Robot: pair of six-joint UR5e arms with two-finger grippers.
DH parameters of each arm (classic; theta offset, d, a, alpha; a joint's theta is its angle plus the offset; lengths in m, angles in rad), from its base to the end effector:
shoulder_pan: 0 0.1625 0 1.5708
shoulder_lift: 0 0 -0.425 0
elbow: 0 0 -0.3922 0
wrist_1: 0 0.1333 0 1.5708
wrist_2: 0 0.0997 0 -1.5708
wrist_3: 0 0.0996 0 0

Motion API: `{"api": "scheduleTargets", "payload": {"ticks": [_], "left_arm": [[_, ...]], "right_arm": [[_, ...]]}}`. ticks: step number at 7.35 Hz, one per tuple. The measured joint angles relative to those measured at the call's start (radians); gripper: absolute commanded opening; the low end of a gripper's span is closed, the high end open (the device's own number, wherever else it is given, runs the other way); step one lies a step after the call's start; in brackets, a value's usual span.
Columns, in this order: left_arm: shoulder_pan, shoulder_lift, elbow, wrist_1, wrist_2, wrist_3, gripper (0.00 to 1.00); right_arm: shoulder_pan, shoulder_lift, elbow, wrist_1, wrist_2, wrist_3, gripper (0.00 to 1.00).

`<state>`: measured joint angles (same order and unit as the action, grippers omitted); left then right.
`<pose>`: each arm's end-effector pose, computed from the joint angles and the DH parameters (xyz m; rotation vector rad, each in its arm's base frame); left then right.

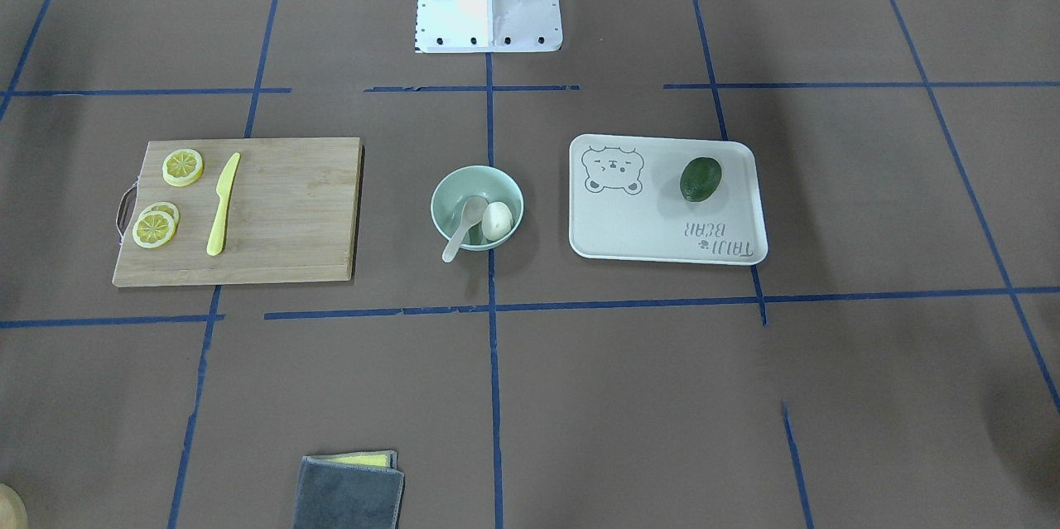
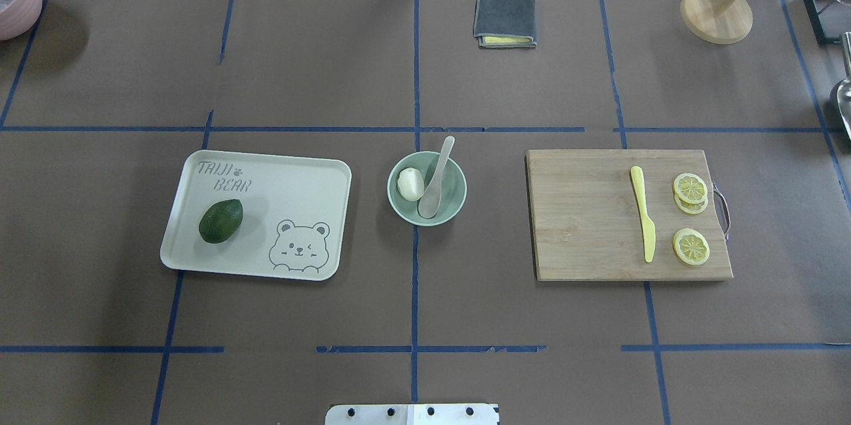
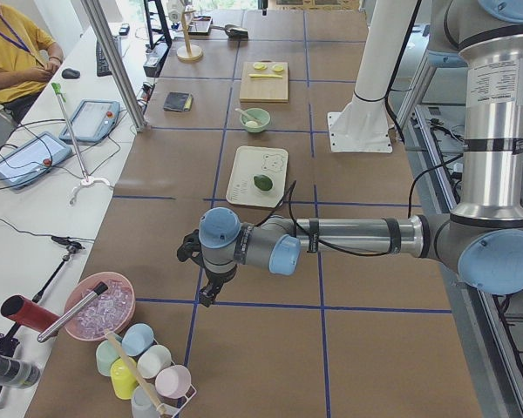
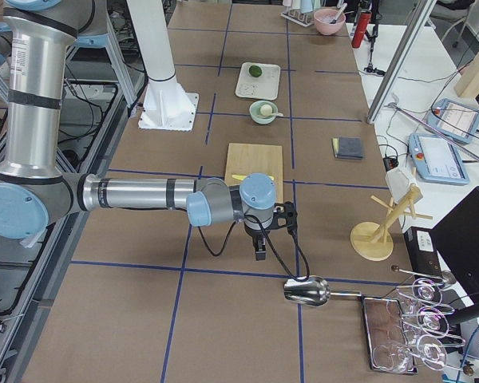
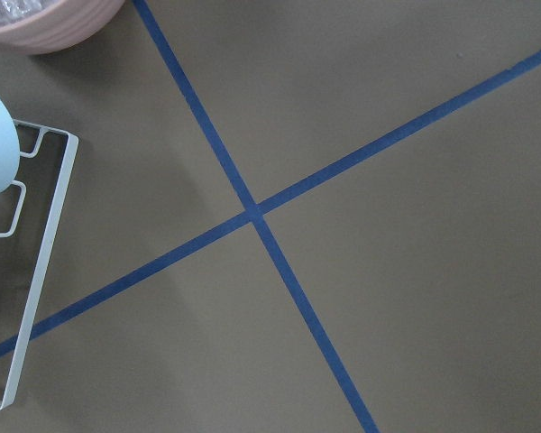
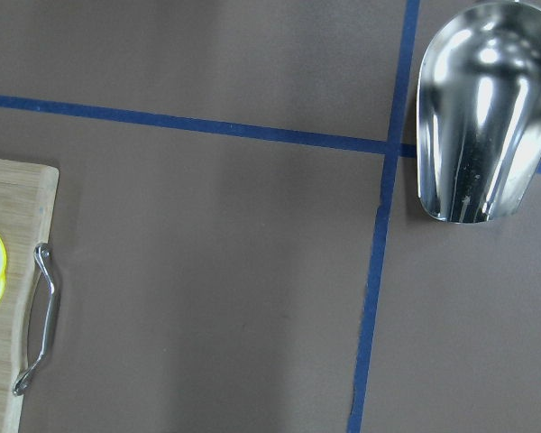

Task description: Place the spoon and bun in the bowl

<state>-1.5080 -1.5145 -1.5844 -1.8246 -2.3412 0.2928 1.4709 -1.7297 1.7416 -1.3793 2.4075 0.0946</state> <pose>-0.0337 -0.4835 0.6526 0.2894 0.7450 0.4179 0.0156 -0.4398 0.6227 0.1095 -0.8484 -0.0901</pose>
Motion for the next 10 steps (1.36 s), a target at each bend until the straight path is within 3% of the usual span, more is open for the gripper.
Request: {"api": "scheduleTargets", "payload": {"ticks": [3,6,10], "left_arm": [[-0.005,-0.010,-0.001,0.119,0.002,0.004,1.00],[-0.010,-0.018,-0.004,0.146,0.003,-0.004,1.00],[-0.077,-0.029,-0.016,0.194,-0.002,-0.176,1.00]], "right_arm": [[0.001,0.009,-0.006,-0.001,-0.001,0.007,1.00],[0.001,0.012,-0.006,-0.001,-0.005,0.007,1.00],[0.001,0.004,-0.003,-0.022,-0.007,0.069,1.00]]}}
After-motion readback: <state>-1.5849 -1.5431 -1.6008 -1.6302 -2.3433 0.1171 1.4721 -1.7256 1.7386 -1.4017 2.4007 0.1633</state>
